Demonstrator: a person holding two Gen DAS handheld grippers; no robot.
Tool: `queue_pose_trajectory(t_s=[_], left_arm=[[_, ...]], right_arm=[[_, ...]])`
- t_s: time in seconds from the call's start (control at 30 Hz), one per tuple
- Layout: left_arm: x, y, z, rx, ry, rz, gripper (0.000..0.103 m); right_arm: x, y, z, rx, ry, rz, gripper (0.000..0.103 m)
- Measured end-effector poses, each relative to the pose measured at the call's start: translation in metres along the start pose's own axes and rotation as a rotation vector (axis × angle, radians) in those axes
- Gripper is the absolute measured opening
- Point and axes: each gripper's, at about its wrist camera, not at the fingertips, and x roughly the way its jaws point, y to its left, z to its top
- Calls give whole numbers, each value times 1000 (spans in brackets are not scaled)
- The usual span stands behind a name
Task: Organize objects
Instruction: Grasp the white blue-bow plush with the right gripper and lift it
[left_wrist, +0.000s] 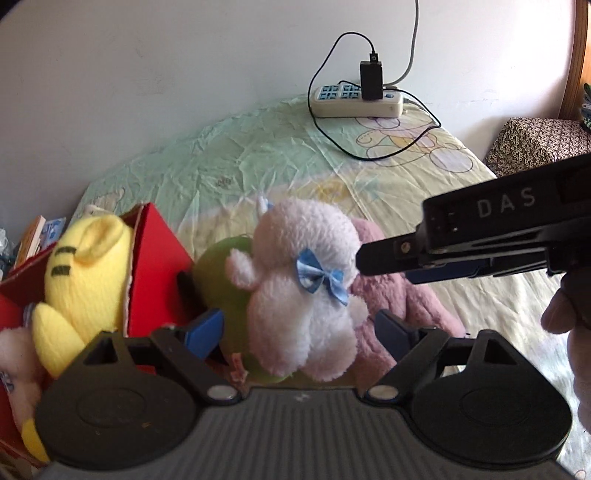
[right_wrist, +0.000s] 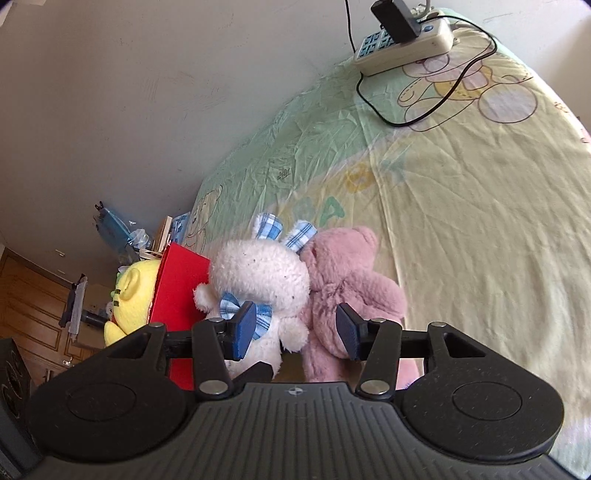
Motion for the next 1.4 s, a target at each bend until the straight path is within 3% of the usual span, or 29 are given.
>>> queue_pose_trajectory(t_s=[0.2,0.33,0.63,0.8,1.0,1.4], left_arm=[[18,6,6,-17,3,-4,87],[28,0,11,3,8,-26,84],[42,0,12,4,7,-15,80],[36,-4,7,32,-4,-19,76],[19,-7,-6,24,-4,-78,74],[-32,-10,-40,30,-57,-171,74]], right_arm=[[30,-6,7,44,58,92,53],[43,-11,11,76,69,153,67],[55,-8,19,33,70,248,59],[46,-5,19,2,67,242,54],[24,5,8,-95,60,185,53],[-25,27,-36,-203,31,128,53]])
